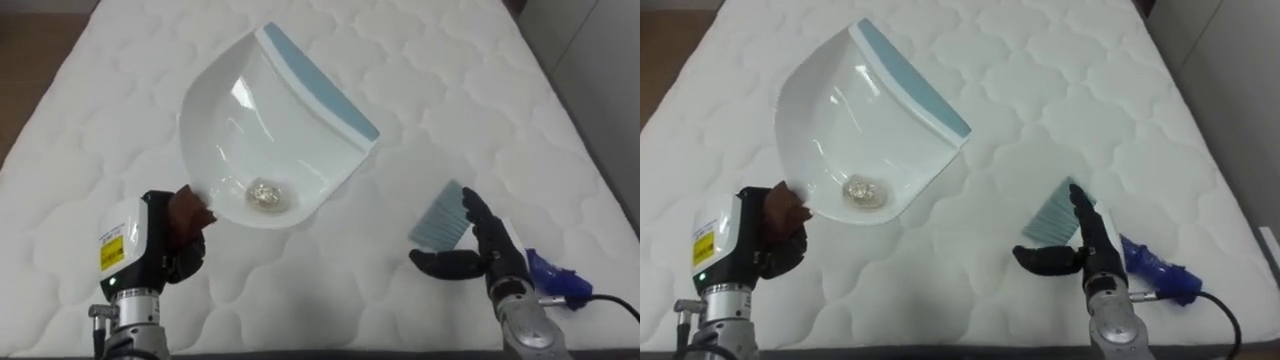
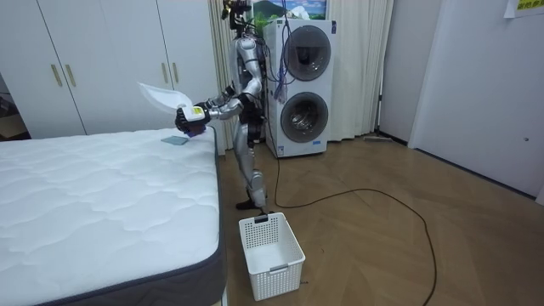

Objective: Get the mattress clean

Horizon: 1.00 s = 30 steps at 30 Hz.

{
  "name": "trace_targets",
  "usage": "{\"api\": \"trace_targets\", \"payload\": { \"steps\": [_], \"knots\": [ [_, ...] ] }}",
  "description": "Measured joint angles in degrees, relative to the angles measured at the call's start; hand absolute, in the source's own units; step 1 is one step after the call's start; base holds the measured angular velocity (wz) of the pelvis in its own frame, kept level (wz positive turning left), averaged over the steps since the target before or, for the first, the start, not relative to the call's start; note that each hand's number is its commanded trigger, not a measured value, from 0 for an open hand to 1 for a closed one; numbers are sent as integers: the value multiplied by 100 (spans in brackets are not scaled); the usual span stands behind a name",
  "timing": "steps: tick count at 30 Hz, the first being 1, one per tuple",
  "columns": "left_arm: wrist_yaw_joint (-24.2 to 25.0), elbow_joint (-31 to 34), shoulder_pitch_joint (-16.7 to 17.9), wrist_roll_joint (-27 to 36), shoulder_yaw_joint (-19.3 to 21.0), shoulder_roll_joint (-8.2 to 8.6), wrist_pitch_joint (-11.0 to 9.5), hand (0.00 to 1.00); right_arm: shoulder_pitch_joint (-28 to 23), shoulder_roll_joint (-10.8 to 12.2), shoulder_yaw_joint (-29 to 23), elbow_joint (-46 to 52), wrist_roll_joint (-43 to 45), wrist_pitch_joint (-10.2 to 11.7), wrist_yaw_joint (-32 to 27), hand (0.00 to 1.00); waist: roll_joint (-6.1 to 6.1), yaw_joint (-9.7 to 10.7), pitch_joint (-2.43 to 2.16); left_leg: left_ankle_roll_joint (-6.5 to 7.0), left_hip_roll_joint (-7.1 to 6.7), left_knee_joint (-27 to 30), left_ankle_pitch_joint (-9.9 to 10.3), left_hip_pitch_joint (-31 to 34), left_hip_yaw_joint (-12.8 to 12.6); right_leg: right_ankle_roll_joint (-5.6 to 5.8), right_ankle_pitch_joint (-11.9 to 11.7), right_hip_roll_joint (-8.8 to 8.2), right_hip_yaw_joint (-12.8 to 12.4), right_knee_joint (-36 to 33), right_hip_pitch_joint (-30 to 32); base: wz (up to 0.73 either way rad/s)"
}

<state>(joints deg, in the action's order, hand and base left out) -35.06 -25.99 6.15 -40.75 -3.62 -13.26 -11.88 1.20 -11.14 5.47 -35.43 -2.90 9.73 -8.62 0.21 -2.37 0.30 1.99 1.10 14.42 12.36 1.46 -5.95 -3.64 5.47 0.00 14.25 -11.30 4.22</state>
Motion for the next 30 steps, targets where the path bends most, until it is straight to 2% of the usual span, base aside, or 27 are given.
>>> {"api": "trace_targets", "payload": {
  "steps": [3, 4, 5, 6, 7, 8, 9, 10, 12, 15, 16, 19, 20, 22, 24, 25, 26, 27, 28, 29, 30],
  "knots": [
    [115, -57, -25, 15, -29, 99, 25, 100, 8, -9, -14, -132, 6, 87, -25, 0, 40, 86, 27, -39, 44, 541, 102, 319, -12, -27, 140, -58, 317, -179, 12, 58],
    [125, -75, -59, 69, -119, 110, 22, 100, 4, -31, -30, -211, -16, 123, -41, 0, 67, 155, 43, -39, 53, 603, 100, 446, -50, -36, 216, -105, 517, -243, 29, 99],
    [158, -75, -83, 69, -143, 116, -4, 100, 2, -34, -61, -224, -21, 133, -54, 0, 85, 248, 46, -1, 82, 628, 72, 553, -290, -59, 281, -207, 840, -286, 95, 129],
    [193, -76, -116, 62, -153, 120, -15, 100, 3, -38, -95, -257, -20, 159, -56, 0, 82, 365, 52, 19, 190, 667, 7, 650, -604, -92, 332, -316, 1178, -327, 170, 115],
    [199, -79, -133, 61, -160, 124, -20, 100, 2, -36, -134, -280, -21, 167, -56, 0, 87, 404, 53, 25, 255, 759, 11, 710, -800, -117, 390, -368, 1358, -353, 179, 115],
    [202, -104, -163, 55, -168, 152, -37, 100, -1, -29, -233, -378, -21, 175, -69, 0, 88, 498, 53, 12, 416, 1040, 89, 726, -1242, -82, 457, -454, 1701, -385, 118, 115],
    [201, -103, -163, 59, -173, 158, -104, 100, -2, -56, -265, -436, -18, 175, -100, 0, 105, 538, 51, -17, 531, 1112, 184, 634, -1521, -84, 485, -498, 1957, -393, 48, 111],
    [201, -103, -171, 60, -172, 158, -149, 100, 0, -69, -295, -435, -33, 176, -112, 0, 119, 554, 54, -44, 552, 1086, 213, 625, -1563, -74, 505, -519, 2064, -419, 46, 96],
    [199, -103, -183, 59, -172, 152, -231, 100, 4, -82, -378, -436, -139, 176, -118, 0, 116, 543, 64, -40, 497, 859, 216, 636, -1570, -15, 558, -585, 2244, -556, 24, 67],
    [199, -103, -179, 61, -171, 149, -230, 100, 6, -84, -458, -436, -140, 176, -119, 0, 104, 485, 60, 17, 406, 649, 166, 672, -1412, 43, 592, -612, 2398, -550, -33, 49],
    [189, -95, -181, 64, -152, 144, -231, 100, 23, -82, -434, -436, -134, 179, -115, 0, 102, 366, 60, 16, 399, 616, 154, 670, -1421, 44, 592, -617, 2408, -545, -32, 12],
    [154, -143, -179, 64, -108, 135, -256, 100, 43, -79, -284, -450, -137, 183, -110, 0, 68, 222, 55, 36, 326, 519, 67, 675, -1385, 53, 604, -694, 2561, -614, -52, 19],
    [120, -234, -179, 63, -106, 135, -320, 100, 65, -82, -240, -500, -145, 184, -110, 0, 52, 171, 59, 50, 290, 466, 36, 642, -1361, 71, 615, -742, 2605, -655, -76, 14],
    [116, -361, -168, 21, -105, 148, -357, 100, 67, -83, -232, -628, -136, 177, -112, 0, 32, 107, 62, 61, 205, 413, 18, 568, -1176, 132, 653, -786, 2663, -690, -190, 40],
    [116, -387, -169, 4, -106, 137, -360, 100, 66, -91, -240, -667, -115, 159, -134, 0, -25, 118, 60, 76, 101, 376, 10, 552, -910, 224, 734, -867, 2417, -887, -221, 79],
    [117, -390, -170, 11, -110, 143, -360, 100, 64, -86, -239, -665, -119, 159, -187, 0, -76, 133, 60, 99, 5, 338, -9, 537, -594, 252, 786, -897, 1983, -1133, -177, 124],
    [123, -386, -167, 9, -119, 158, -359, 100, 58, -65, -250, -659, -98, 156, -276, 0, -96, 201, 57, 109, -96, 401, -32, 535, -51, 222, 805, -858, 1371, -1572, 35, 181],
    [124, -374, -162, 2, -120, 145, -358, 100, 36, -15, -270, -641, -82, 157, -356, 0, -118, 280, 27, 93, -140, 429, -79, 600, 442, 211, 911, -579, 524, -1571, 221, 172],
    [124, -354, -163, 7, -120, 126, -357, 100, 36, 2, -271, -621, -82, 157, -390, 0, -135, 343, 23, 71, -150, 409, -118, 624, 674, 203, 917, -404, 154, -1432, 303, 191],
    [124, -348, -163, 7, -124, 85, -355, 100, 31, 5, -275, -573, -78, 167, -456, 0, -169, 406, 15, 29, -210, 374, -196, 636, 1102, 246, 829, -191, -380, -1031, 408, 156],
    [124, -349, -163, 8, -142, 59, -352, 100, 31, 1, -291, -554, -79, 179, -503, 0, -181, 452, 15, 8, -263, 400, -211, 639, 1300, 286, 690, -134, -609, -795, 431, 200]
  ]
}}
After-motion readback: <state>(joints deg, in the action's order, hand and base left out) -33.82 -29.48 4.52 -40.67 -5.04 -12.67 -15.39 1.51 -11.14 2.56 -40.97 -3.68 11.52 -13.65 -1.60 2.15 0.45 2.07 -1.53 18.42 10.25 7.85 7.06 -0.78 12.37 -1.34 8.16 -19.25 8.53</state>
